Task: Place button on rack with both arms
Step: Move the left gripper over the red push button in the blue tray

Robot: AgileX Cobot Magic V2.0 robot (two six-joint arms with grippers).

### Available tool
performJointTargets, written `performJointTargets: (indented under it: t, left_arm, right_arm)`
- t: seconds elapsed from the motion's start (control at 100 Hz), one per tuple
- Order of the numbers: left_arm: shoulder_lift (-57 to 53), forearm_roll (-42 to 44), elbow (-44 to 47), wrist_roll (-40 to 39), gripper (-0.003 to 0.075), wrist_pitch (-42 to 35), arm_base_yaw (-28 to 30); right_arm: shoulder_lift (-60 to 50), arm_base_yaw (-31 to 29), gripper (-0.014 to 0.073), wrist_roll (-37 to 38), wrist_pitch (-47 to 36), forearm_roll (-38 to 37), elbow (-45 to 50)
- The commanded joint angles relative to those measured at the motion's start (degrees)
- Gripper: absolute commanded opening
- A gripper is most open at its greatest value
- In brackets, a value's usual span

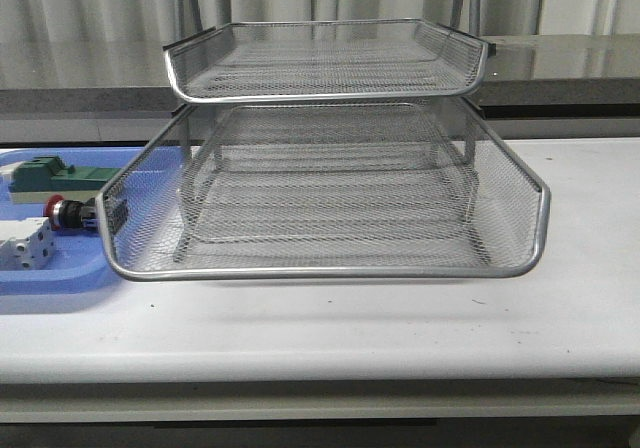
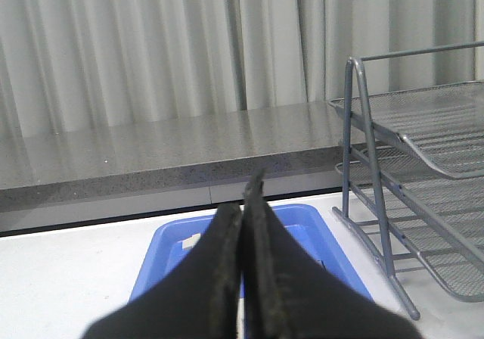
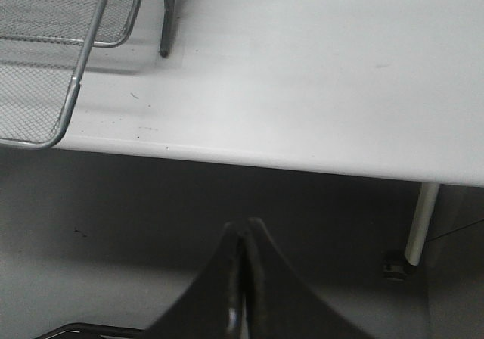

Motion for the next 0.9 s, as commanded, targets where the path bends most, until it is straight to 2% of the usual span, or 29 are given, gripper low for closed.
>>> performJointTargets:
  t: [0.0, 0.13, 0.33, 0.6, 0.89]
  left_arm:
    - [-1.78, -0.15, 1.38, -0.50, -0.0020, -4.86, 0.02]
    - [-1.26, -2.48, -2.19, -0.50, -0.0020, -2.97, 0.02]
    - [5.79, -5.47, -13.99, -0.50, -0.0020, 8.95, 0.02]
    - [25.27, -5.62, -32.83, -0.50, -0.0020, 25.94, 0.02]
    - [47.40, -5.46, -50.07, -0.12, -0.0020, 38.63, 0.02]
  right_arm:
    - [0.31, 0.05, -0.0068, -0.06, -2.85, -0.68, -1.92]
    - [0.31, 0.05, -0.0068, -0.06, -2.85, -0.68, -1.92]
    - [0.31, 0.05, -0.0068, -0.06, -2.85, -0.68, -1.92]
    - [0.31, 0.05, -0.0068, -0.06, -2.85, -0.68, -1.92]
    - [0.31, 0.05, -0.0068, -0.06, -2.85, -0.68, -1.92]
